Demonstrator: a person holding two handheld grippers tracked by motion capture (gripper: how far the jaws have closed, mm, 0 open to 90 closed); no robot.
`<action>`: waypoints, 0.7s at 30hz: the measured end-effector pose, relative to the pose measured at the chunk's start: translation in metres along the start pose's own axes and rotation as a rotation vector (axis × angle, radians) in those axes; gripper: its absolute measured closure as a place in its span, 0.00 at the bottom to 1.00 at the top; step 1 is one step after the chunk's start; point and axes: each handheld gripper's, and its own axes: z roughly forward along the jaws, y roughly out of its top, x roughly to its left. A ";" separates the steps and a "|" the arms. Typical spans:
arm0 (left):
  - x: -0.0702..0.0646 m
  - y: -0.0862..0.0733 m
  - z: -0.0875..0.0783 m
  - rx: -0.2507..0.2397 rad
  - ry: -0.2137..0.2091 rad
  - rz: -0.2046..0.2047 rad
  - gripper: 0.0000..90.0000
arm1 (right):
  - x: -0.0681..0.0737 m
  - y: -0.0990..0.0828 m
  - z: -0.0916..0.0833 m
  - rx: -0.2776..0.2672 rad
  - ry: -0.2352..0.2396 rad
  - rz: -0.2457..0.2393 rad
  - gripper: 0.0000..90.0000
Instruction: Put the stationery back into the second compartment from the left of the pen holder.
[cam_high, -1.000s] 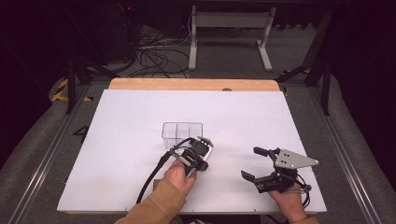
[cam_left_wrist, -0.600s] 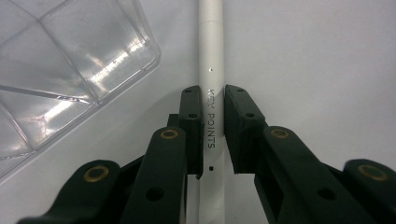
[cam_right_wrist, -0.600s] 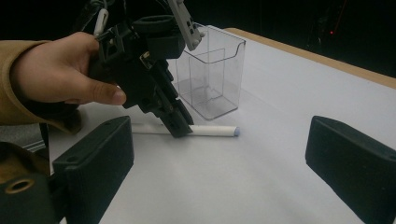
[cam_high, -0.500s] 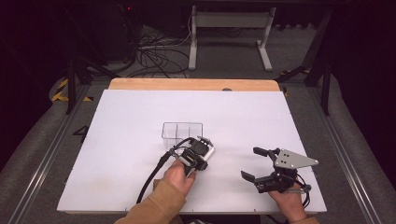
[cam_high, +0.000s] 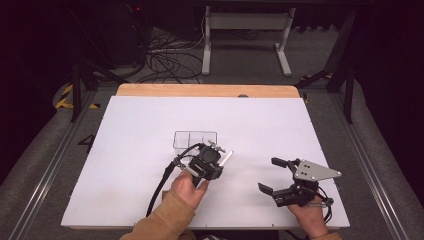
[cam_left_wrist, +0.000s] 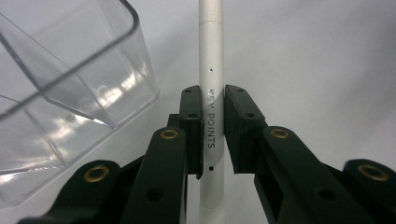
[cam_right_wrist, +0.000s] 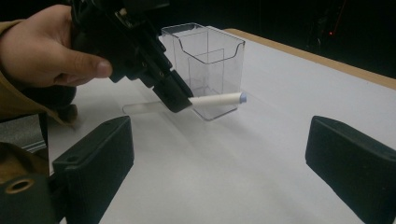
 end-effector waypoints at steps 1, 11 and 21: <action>0.001 0.000 -0.003 -0.017 -0.004 -0.001 0.87 | 0.000 0.000 0.000 0.000 0.000 0.000 0.10; 0.004 -0.001 -0.033 -0.199 -0.046 0.052 0.87 | 0.000 -0.001 0.001 0.007 0.003 0.000 0.10; 0.009 -0.002 -0.051 -0.344 -0.095 0.098 0.87 | 0.001 -0.003 0.005 0.014 0.010 -0.004 0.10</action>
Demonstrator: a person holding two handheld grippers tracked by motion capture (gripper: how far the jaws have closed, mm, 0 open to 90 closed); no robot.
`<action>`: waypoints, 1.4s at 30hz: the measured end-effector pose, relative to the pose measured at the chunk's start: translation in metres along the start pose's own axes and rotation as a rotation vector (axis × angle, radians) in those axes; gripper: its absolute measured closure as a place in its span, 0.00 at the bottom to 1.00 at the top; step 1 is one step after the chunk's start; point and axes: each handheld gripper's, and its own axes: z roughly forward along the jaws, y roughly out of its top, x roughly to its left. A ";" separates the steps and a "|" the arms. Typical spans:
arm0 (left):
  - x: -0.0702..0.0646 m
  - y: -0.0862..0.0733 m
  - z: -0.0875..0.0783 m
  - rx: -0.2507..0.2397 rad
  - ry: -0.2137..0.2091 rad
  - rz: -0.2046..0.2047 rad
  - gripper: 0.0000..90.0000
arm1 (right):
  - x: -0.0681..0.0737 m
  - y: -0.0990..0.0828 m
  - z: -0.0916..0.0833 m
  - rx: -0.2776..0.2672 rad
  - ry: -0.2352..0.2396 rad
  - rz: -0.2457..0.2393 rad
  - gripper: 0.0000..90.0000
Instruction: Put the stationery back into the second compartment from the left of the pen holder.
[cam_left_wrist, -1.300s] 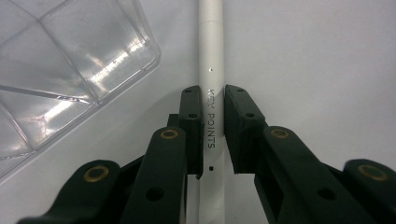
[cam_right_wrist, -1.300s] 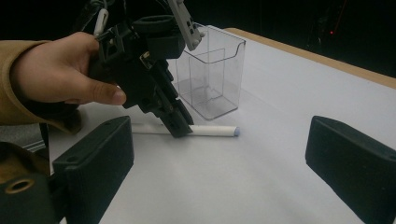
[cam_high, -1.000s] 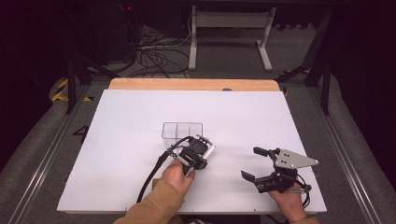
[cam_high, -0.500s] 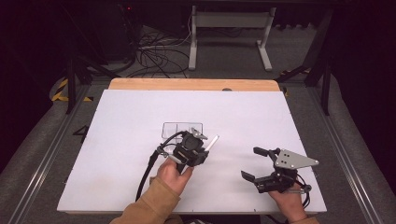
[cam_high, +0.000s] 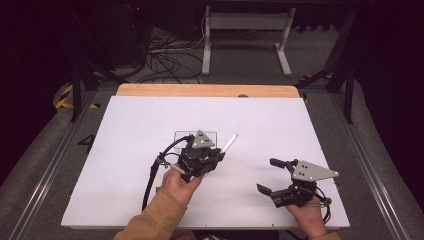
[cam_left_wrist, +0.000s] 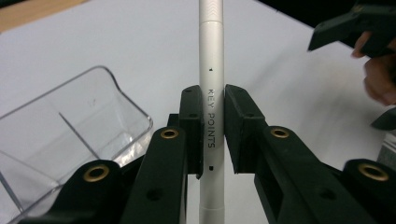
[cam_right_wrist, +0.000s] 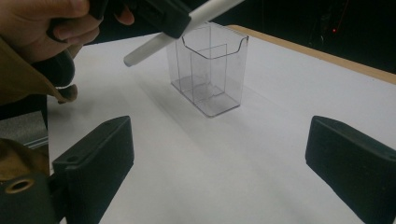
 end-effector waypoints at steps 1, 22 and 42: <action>0.000 0.000 -0.002 -0.011 -0.004 -0.004 0.87 | 0.000 0.000 0.000 0.000 0.002 0.000 0.10; 0.020 0.004 -0.025 -0.253 0.022 0.007 0.87 | 0.000 -0.002 0.003 -0.002 0.013 0.006 0.10; 0.058 -0.002 -0.012 -0.340 0.086 0.004 0.87 | 0.002 -0.003 0.003 0.001 0.011 0.007 0.10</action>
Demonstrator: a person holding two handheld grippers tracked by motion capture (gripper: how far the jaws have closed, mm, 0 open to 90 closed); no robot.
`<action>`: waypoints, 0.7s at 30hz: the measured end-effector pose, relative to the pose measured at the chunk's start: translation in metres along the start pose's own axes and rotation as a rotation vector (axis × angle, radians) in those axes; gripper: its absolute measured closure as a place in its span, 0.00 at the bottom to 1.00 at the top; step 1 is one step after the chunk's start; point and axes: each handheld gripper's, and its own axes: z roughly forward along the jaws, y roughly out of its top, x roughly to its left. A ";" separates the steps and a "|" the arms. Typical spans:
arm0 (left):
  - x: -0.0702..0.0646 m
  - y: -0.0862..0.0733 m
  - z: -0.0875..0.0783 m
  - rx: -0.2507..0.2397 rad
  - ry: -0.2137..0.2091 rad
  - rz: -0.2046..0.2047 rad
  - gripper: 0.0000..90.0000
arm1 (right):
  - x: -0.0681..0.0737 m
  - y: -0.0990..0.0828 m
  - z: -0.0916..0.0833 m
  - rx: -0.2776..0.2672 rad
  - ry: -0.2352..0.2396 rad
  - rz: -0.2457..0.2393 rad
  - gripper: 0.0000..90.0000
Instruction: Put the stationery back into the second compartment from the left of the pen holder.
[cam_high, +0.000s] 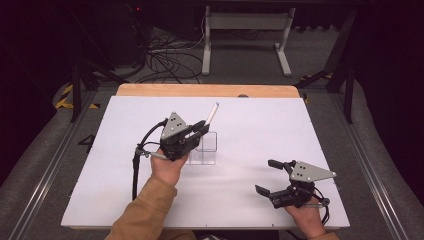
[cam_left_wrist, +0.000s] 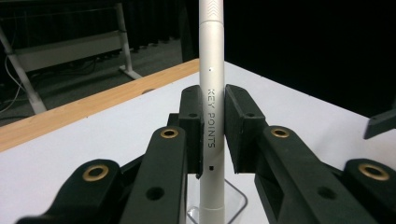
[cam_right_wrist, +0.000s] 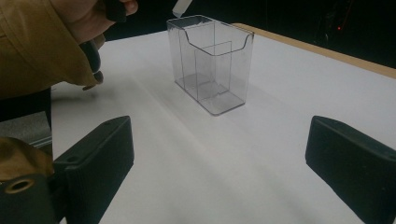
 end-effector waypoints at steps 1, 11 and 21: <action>0.001 -0.001 0.001 0.000 0.005 -0.002 0.87 | 0.000 0.000 0.000 0.000 0.000 0.000 0.10; 0.015 -0.015 0.008 -0.029 0.027 -0.031 0.87 | 0.000 0.000 0.000 -0.003 0.000 -0.001 0.10; 0.017 -0.022 0.012 -0.014 0.053 0.002 0.87 | 0.000 0.000 0.000 0.000 0.000 -0.001 0.10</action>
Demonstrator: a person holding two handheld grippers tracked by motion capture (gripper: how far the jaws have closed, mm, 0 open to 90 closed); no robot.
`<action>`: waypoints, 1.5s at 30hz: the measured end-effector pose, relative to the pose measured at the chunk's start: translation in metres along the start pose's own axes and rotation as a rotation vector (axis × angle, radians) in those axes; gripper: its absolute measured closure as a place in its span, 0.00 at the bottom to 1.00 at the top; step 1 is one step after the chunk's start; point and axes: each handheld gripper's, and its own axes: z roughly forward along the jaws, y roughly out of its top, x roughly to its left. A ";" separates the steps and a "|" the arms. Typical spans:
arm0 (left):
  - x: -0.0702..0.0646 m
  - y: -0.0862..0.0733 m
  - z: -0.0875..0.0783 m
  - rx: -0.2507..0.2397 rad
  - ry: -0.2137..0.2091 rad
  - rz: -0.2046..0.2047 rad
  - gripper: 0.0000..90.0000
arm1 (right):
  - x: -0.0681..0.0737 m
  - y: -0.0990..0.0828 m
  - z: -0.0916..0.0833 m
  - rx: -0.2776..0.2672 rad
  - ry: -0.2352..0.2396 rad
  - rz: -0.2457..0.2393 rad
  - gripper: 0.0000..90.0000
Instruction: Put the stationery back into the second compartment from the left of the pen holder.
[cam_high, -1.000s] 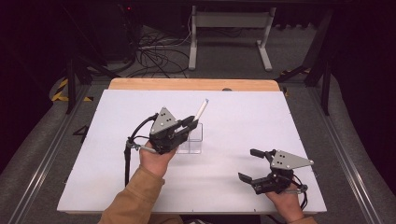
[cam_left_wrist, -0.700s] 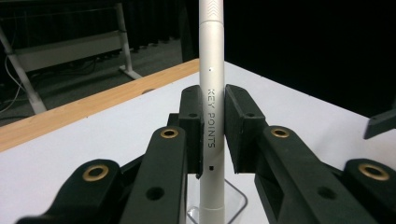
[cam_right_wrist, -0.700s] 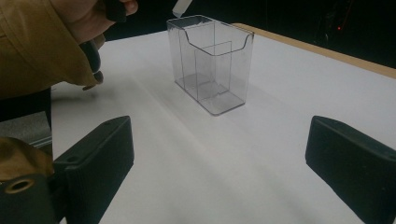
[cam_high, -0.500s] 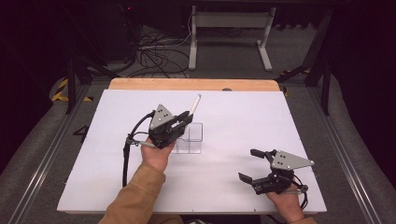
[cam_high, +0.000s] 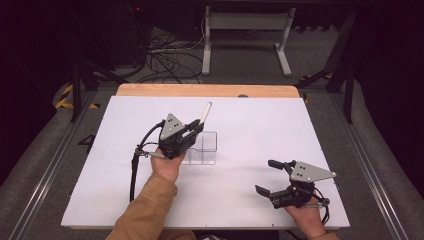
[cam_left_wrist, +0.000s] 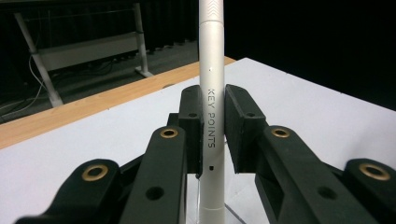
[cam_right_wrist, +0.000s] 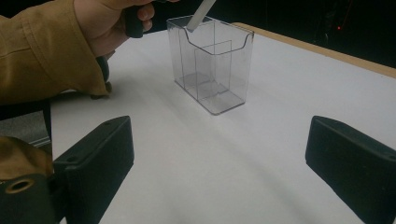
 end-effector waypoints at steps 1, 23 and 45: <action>0.000 0.000 0.000 0.002 0.002 0.000 0.87 | 0.000 0.000 0.000 -0.001 0.000 0.000 0.10; -0.002 -0.013 -0.005 0.072 -0.003 0.027 0.86 | -0.001 0.001 0.000 -0.005 0.001 -0.005 0.10; -0.003 -0.003 -0.043 0.037 -0.011 0.089 0.30 | -0.002 0.003 0.008 -0.006 0.020 -0.008 0.10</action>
